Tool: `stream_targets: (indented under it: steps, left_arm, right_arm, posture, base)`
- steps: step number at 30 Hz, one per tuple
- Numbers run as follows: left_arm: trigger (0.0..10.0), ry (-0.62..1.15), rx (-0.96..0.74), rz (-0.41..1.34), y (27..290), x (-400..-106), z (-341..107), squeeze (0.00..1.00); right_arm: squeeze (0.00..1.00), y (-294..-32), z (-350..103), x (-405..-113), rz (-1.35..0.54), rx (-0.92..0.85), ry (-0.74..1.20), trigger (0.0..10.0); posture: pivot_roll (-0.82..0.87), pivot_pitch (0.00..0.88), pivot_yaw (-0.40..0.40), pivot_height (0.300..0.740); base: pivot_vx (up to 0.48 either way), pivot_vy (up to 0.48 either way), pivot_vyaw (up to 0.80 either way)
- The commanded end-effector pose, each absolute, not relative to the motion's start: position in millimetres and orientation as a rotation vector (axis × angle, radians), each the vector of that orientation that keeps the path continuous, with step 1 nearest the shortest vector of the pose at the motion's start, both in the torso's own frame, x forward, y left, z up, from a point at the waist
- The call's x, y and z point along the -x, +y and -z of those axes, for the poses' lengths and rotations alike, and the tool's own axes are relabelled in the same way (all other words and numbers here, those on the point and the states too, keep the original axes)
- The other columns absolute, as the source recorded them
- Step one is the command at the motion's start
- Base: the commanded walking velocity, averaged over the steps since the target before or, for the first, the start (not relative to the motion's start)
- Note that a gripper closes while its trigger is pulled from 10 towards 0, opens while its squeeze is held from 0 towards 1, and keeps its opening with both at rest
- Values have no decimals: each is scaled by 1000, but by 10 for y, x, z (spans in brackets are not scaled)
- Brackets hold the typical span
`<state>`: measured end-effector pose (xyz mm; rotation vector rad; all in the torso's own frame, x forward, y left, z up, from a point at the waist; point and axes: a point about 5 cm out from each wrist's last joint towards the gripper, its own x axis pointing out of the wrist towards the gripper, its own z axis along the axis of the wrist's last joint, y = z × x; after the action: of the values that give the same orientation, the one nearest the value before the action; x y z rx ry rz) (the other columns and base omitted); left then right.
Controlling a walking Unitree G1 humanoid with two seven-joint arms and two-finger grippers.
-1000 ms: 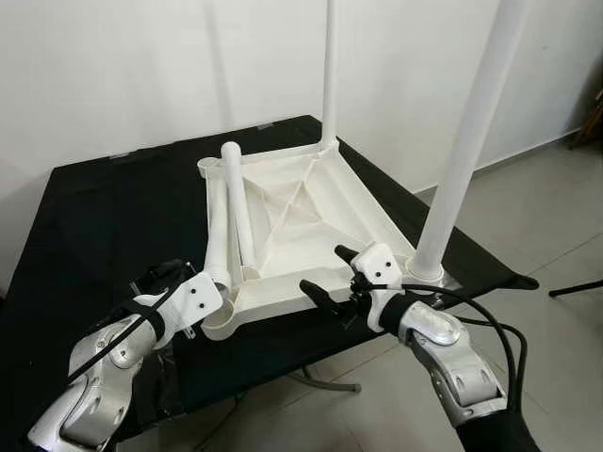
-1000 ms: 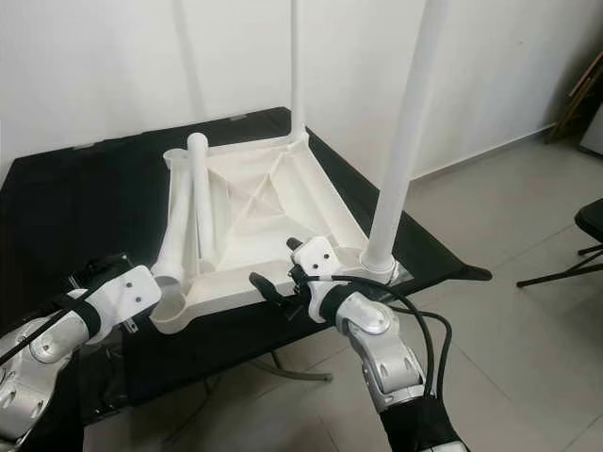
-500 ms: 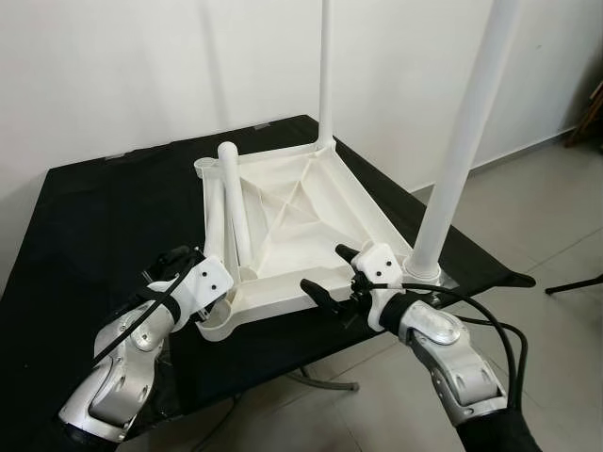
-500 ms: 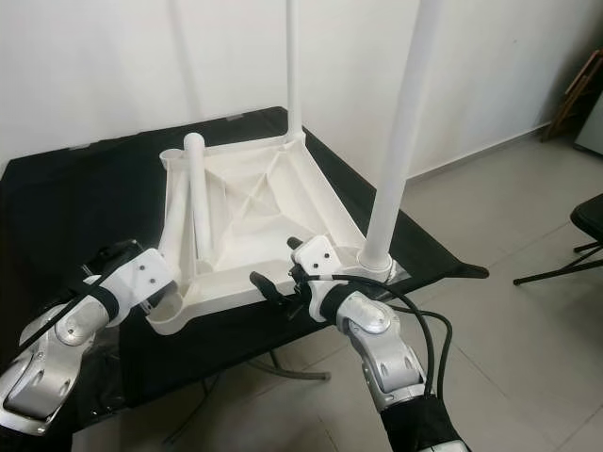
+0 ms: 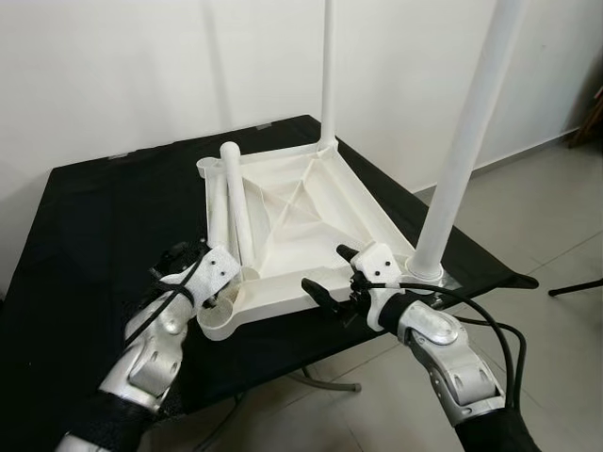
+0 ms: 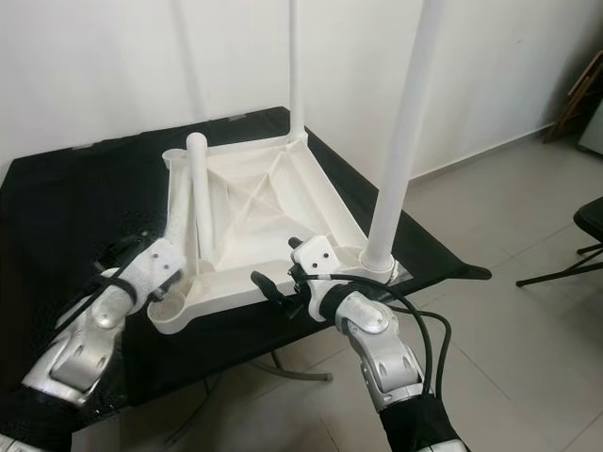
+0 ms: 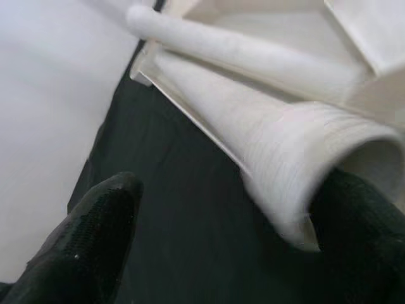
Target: Building children table
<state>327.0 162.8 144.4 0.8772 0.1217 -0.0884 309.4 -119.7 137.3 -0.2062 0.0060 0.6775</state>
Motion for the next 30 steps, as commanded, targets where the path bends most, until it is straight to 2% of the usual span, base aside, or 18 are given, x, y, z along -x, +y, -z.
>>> stream_targets:
  steps: [1,8,19,22,24,28,30]
  left_arm:
    - [0,118,-868,64,1657,-3296,-1430,0]
    - [0,152,-861,59,1681,-3261,-1284,0]
    - [0,125,-830,14,1703,-3310,-1293,0]
    - [0,113,-769,-4,1723,-3314,-1322,0]
    - [0,83,-659,-41,1804,-3315,-1394,0]
    - [0,63,-626,-61,1859,-3316,-1436,0]
    - [0,5,-530,-112,2014,-3302,-1575,0]
  right_arm:
    - [0,-1152,-1410,-3116,-685,218,-11,10000]
    - [0,-1133,-1402,-3112,-689,217,-12,10000]
    - [0,-1126,-1420,-3123,-688,220,-19,10000]
    - [0,-1132,-1453,-3132,-682,217,-31,10000]
    - [0,-1133,-1559,-3164,-666,185,-72,10000]
    - [0,-1128,-1611,-3179,-662,161,-90,10000]
    - [0,-1103,-1738,-3203,-670,99,-133,10000]
  posture:
    - [-100,0,34,740]
    - [-99,0,30,740]
    - [-102,0,32,740]
    - [-105,0,36,740]
    - [-105,0,36,740]
    - [-104,0,35,740]
    - [-99,0,32,740]
  base:
    - [0,0,0]
    - [0,0,0]
    - [0,0,0]
    - [0,0,0]
    - [0,0,0]
    - [0,0,0]
    - [0,0,0]
